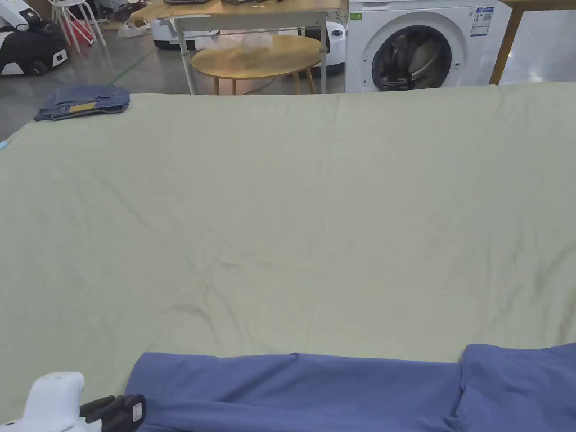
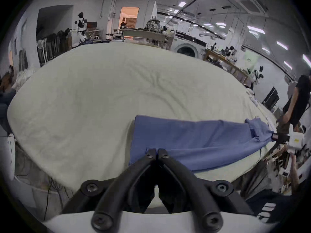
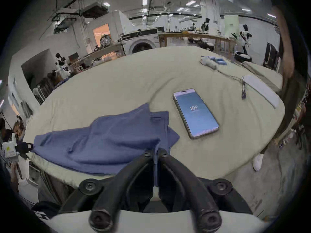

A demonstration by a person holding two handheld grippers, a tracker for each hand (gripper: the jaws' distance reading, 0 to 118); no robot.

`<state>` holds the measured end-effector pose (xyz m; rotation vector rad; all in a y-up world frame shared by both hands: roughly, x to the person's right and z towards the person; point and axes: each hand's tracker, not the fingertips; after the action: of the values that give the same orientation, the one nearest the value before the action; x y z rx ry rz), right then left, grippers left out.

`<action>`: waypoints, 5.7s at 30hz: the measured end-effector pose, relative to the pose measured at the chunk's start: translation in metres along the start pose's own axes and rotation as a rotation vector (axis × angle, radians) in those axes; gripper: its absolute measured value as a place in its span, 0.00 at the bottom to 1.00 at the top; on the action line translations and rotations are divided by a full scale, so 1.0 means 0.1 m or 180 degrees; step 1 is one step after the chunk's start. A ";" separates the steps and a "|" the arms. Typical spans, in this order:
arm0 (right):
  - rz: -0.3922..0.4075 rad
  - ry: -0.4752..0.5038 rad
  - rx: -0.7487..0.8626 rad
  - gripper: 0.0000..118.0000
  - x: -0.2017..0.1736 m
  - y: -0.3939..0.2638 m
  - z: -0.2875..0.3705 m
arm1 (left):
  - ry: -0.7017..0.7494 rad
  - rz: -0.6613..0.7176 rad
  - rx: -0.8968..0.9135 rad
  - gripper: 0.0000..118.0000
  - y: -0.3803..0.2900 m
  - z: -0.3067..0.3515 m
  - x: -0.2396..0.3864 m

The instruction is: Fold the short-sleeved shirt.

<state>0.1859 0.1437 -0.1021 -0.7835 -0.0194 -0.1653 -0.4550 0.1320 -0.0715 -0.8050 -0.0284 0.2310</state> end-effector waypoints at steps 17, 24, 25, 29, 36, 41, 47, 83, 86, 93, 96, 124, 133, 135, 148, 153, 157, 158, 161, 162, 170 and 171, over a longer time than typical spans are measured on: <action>0.0290 0.0203 0.1235 0.33 -0.58 0.55 0.69 | -0.0212 -0.0286 0.1459 0.18 0.56 1.01 0.78; 0.0607 0.0723 0.1210 0.00 -1.16 0.75 0.45 | -0.0492 -0.0428 0.1757 0.00 0.72 1.01 1.16; 0.0675 0.0718 0.1167 0.00 -1.25 0.75 0.42 | -0.0454 -0.0418 0.1754 0.00 0.72 1.00 1.21; 0.0728 0.0690 0.1104 0.00 -1.41 0.71 0.34 | -0.0523 -0.0334 0.1583 0.00 0.73 0.92 1.09; 0.0636 0.0722 0.0913 0.00 -1.24 0.60 0.26 | -0.0807 0.0307 0.1152 0.70 0.68 0.81 0.30; 0.0383 0.0722 0.0675 0.00 -1.04 0.52 0.19 | -0.1055 0.1137 0.0645 0.70 0.39 0.42 -0.31; 0.0186 0.0711 0.0548 0.00 -0.96 0.48 0.20 | -0.1307 0.2035 0.0309 0.70 0.02 -0.30 -0.82; 0.0113 0.0868 0.0394 0.00 -0.86 0.19 0.24 | -0.1489 0.1078 -0.0307 0.05 0.61 -0.89 1.47; -0.0005 0.0839 0.0387 0.00 -0.76 0.14 0.27 | -0.1587 0.0698 -0.0539 0.37 0.54 -1.14 1.77; -0.0133 0.0769 0.0320 0.00 -0.56 -0.01 0.29 | -0.2099 0.0829 -0.0111 0.00 0.61 -0.90 1.62; -0.0162 0.0784 0.0284 0.00 -0.56 -0.04 0.29 | -0.1762 0.0612 -0.0119 0.00 0.57 -0.89 1.60; 0.0135 0.1001 0.0139 0.00 -0.98 0.02 0.10 | -0.1646 0.1582 -0.0655 0.12 0.13 -1.14 0.50; 0.0108 0.0842 0.0131 0.00 -0.86 0.00 0.16 | -0.1997 0.2218 -0.0223 0.05 0.16 -0.87 0.52; 0.0038 0.0860 0.0128 0.00 -0.81 0.01 0.12 | -0.1987 0.2219 -0.0049 0.05 0.29 -0.69 0.32; -0.0052 0.1020 0.0160 0.00 -0.93 0.08 0.07 | -0.1474 0.0537 0.0030 0.05 0.84 -0.25 1.39; 0.0171 0.0820 0.0233 0.00 -0.89 -0.01 0.22 | -0.1689 0.0448 -0.0362 0.14 0.71 -0.90 2.13; 0.0154 0.0718 0.0054 0.00 -0.78 -0.11 0.21 | -0.1877 0.0416 -0.0824 0.24 0.69 -1.16 2.36; 0.0149 0.0692 0.0022 0.00 -0.74 -0.15 0.17 | -0.1933 0.0409 -0.0773 0.24 0.69 -1.15 2.35; 0.0115 0.0686 -0.0038 0.00 -0.70 -0.20 0.15 | -0.2036 0.0440 -0.0673 0.24 0.68 -1.12 2.27; 0.0103 0.0699 -0.0046 0.00 -0.72 -0.17 0.19 | -0.2022 0.0487 -0.0677 0.24 0.67 -1.16 2.24; 0.0183 0.0772 -0.0034 0.00 -0.81 -0.14 0.18 | -0.2176 0.0422 -0.0586 0.48 0.57 -1.03 2.33; 0.0192 0.0785 -0.0043 0.00 -0.82 -0.14 0.17 | -0.2295 0.0442 -0.0533 0.49 0.58 -0.94 2.34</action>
<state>0.1030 0.1575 -0.0861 -0.7718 0.2385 -0.2041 -0.2281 0.1547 -0.1926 -0.8555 -0.6790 0.6481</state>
